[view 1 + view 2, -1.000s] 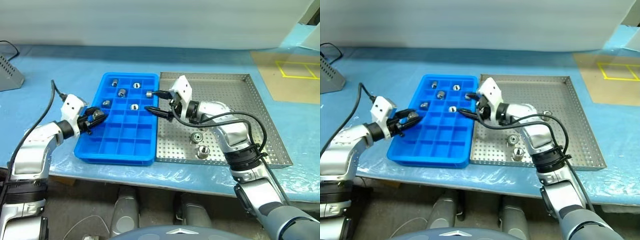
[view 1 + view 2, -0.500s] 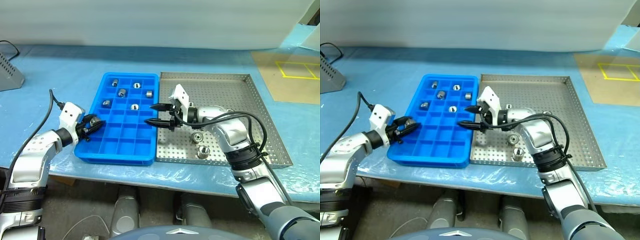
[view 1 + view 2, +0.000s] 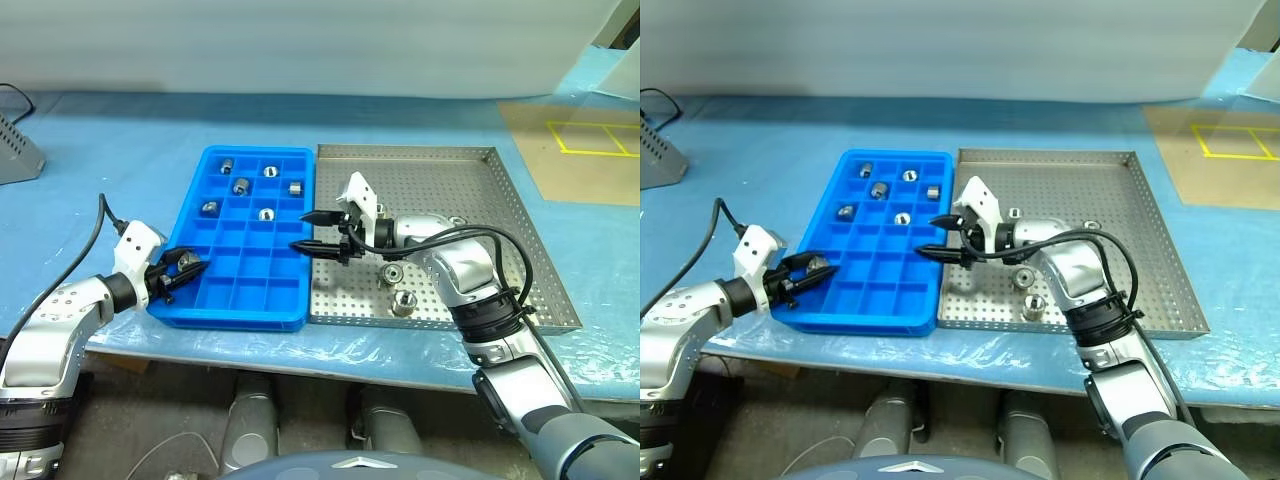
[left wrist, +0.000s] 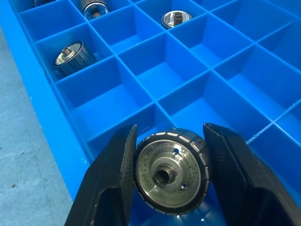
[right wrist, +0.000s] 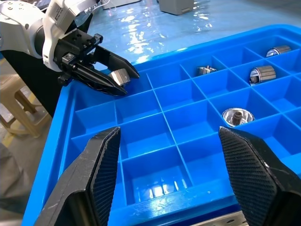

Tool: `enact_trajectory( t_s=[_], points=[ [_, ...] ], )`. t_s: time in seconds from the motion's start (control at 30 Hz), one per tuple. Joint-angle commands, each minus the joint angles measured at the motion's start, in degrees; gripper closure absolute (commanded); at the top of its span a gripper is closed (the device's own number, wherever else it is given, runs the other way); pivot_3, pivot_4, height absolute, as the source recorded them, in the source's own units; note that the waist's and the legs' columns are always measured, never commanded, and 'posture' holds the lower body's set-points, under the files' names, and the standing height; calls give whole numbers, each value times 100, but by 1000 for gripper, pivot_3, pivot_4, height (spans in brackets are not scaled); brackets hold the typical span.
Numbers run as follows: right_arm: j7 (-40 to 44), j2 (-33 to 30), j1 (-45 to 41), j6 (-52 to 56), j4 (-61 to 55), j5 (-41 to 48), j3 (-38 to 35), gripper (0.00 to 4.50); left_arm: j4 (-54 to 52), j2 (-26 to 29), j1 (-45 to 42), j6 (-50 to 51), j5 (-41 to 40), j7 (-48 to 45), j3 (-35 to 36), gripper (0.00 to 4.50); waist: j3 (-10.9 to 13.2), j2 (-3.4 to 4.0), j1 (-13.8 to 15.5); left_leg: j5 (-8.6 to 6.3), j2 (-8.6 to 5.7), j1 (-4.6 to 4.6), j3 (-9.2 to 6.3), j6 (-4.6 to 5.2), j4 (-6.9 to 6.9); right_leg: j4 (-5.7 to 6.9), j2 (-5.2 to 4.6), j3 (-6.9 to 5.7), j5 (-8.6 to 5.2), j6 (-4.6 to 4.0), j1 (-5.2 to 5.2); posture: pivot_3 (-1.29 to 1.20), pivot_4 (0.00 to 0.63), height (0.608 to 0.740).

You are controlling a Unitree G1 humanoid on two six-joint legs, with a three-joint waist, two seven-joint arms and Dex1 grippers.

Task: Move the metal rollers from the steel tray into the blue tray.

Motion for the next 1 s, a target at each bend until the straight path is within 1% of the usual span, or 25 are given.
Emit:
enact_trajectory(
  t_s=[0.03,0.23,0.3,0.33,0.4,0.6,0.7,0.77,1.0],
  points=[
    [-20,1,27,-144,-125,-19,13,1129,80,87,16,26,67,128,77,2589,0,0,0,2,0,3,0,-3,-5,0,0,0,0,0,0,166,150,740],
    [-60,-41,92,-175,-126,-113,11,1129,397,76,-172,53,244,340,-81,2589,-1,-1,-2,13,-1,20,0,-20,-28,3,3,0,-2,-4,4,154,150,740],
    [-100,-57,113,-228,-100,-188,26,1129,562,76,-269,-41,339,413,-159,1862,-1,-1,-4,20,-2,30,0,-31,-40,3,5,1,-3,-5,7,151,150,740],
    [-110,-57,115,-247,-94,-211,29,1129,623,70,-327,-45,370,458,-190,1642,-1,-1,-9,23,-3,36,0,-35,-49,3,5,2,-6,-2,7,147,150,740],
    [-126,-84,110,-286,-118,-270,41,1129,628,23,-467,52,233,453,-183,1010,-1,-2,-23,27,1,46,0,-42,-57,5,12,2,-8,-4,7,145,150,740],
    [-67,-202,95,-299,-208,-285,12,1129,322,-29,-718,229,-67,294,-230,1010,-1,-2,-16,32,4,53,-1,-49,-60,6,17,2,-8,-14,11,116,150,740],
    [-74,-285,151,-270,-292,-255,-62,1129,193,-10,-870,219,-100,232,-304,1010,-2,-4,-2,32,3,46,-1,-47,-57,1,16,2,9,-42,11,102,150,740],
    [-128,-360,196,-246,-313,-238,-145,1129,135,-27,-1024,259,-166,180,-335,1010,-2,-4,19,31,2,43,-1,-46,-57,-1,16,1,10,-46,11,86,150,740],
    [-305,-521,385,-197,-468,-211,-278,1129,317,-104,-1486,216,-120,50,-660,1010,-3,-5,-11,31,2,41,-1,-45,-53,0,16,1,11,-48,11,31,150,740]
  ],
)
